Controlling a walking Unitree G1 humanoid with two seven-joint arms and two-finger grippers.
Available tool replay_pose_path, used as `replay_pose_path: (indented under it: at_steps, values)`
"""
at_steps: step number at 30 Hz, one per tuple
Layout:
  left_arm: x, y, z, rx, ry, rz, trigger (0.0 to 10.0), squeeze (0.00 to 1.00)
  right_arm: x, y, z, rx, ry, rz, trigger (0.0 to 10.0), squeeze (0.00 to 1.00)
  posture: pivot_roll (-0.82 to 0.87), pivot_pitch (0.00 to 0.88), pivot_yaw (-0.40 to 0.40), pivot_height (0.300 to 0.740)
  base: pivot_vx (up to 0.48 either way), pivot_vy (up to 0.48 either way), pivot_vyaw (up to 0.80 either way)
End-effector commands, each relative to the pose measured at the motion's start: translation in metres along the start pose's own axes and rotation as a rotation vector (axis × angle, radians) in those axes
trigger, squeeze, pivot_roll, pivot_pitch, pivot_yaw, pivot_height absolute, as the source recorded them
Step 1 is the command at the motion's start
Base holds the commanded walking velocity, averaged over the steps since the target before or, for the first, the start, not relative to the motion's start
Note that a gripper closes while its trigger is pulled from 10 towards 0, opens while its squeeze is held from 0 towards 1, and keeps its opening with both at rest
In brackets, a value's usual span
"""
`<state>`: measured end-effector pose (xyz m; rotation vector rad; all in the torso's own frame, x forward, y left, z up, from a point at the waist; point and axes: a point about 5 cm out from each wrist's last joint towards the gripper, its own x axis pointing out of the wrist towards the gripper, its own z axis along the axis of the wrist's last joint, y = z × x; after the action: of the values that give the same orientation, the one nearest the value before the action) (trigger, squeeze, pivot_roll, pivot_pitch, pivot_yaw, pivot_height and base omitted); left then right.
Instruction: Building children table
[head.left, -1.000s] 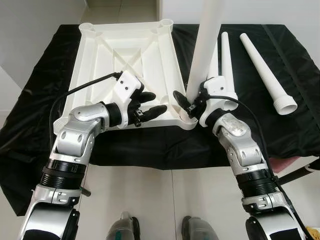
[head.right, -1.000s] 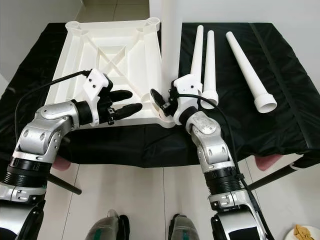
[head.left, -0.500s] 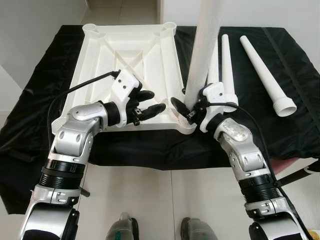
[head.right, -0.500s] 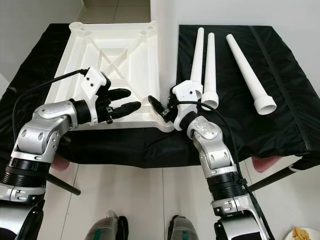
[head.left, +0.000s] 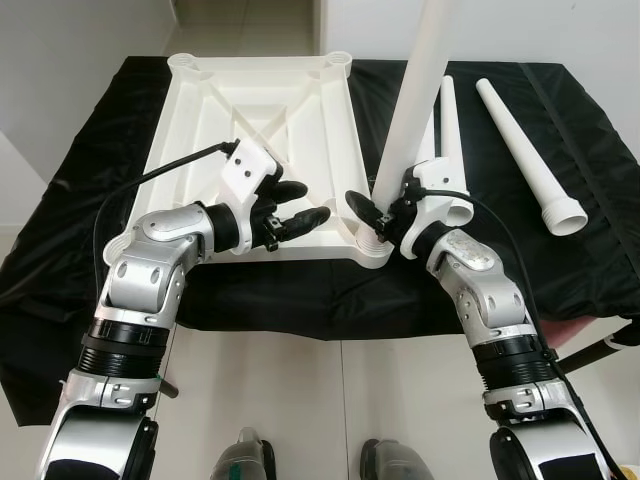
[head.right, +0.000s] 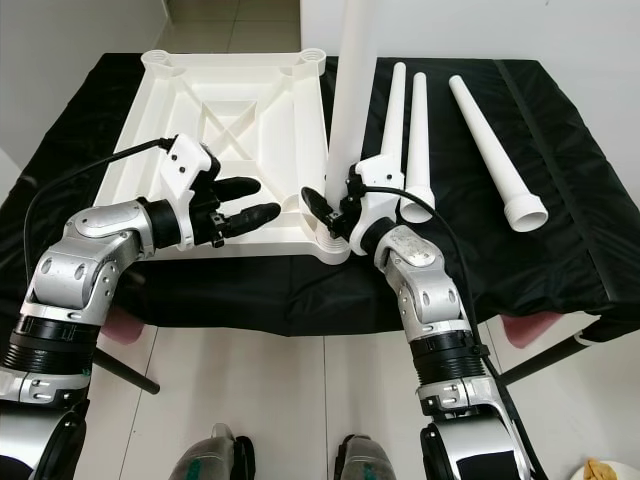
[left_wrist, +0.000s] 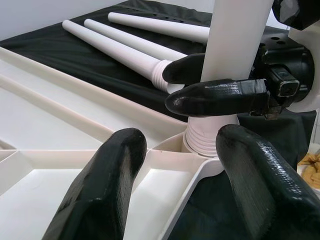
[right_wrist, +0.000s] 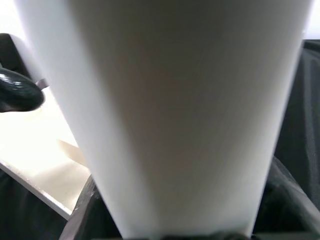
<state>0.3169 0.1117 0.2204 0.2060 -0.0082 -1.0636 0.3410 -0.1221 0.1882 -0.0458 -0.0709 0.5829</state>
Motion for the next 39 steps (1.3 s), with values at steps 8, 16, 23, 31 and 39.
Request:
replay_pose_path:
  at_steps: [8, 16, 23, 31, 39]
  values:
    - [-0.005, 0.006, -0.002, -0.003, 0.016, 0.123, 10.0, 0.00, -0.007, -0.009, -0.027, 0.103, 0.109, -0.092, 10.0, 0.00, 0.01, 0.078, 0.041, 0.740, 0.000, 0.000, 0.00]
    - [-0.007, 0.007, -0.002, -0.005, 0.016, 0.131, 10.0, 0.00, -0.005, -0.009, -0.022, 0.060, 0.068, -0.217, 10.0, 0.00, 0.01, 0.083, 0.040, 0.740, 0.000, 0.000, 0.00]
    - [-0.008, 0.007, -0.002, -0.006, 0.017, 0.131, 10.0, 0.00, -0.001, -0.009, -0.019, 0.090, -0.007, -0.424, 10.0, 0.00, 0.01, 0.085, 0.042, 0.740, 0.000, 0.000, 0.00]
    - [-0.009, 0.008, -0.001, -0.009, 0.018, 0.133, 10.0, 0.00, 0.000, -0.007, -0.021, 0.099, -0.035, -0.555, 10.0, 0.00, 0.01, 0.087, 0.046, 0.740, 0.000, 0.000, 0.00]
    - [-0.009, 0.008, -0.001, -0.013, 0.019, 0.134, 10.0, 0.00, 0.011, 0.003, -0.020, 0.084, -0.037, -0.724, 10.0, 0.00, 0.02, 0.096, 0.050, 0.740, 0.000, 0.000, 0.00]
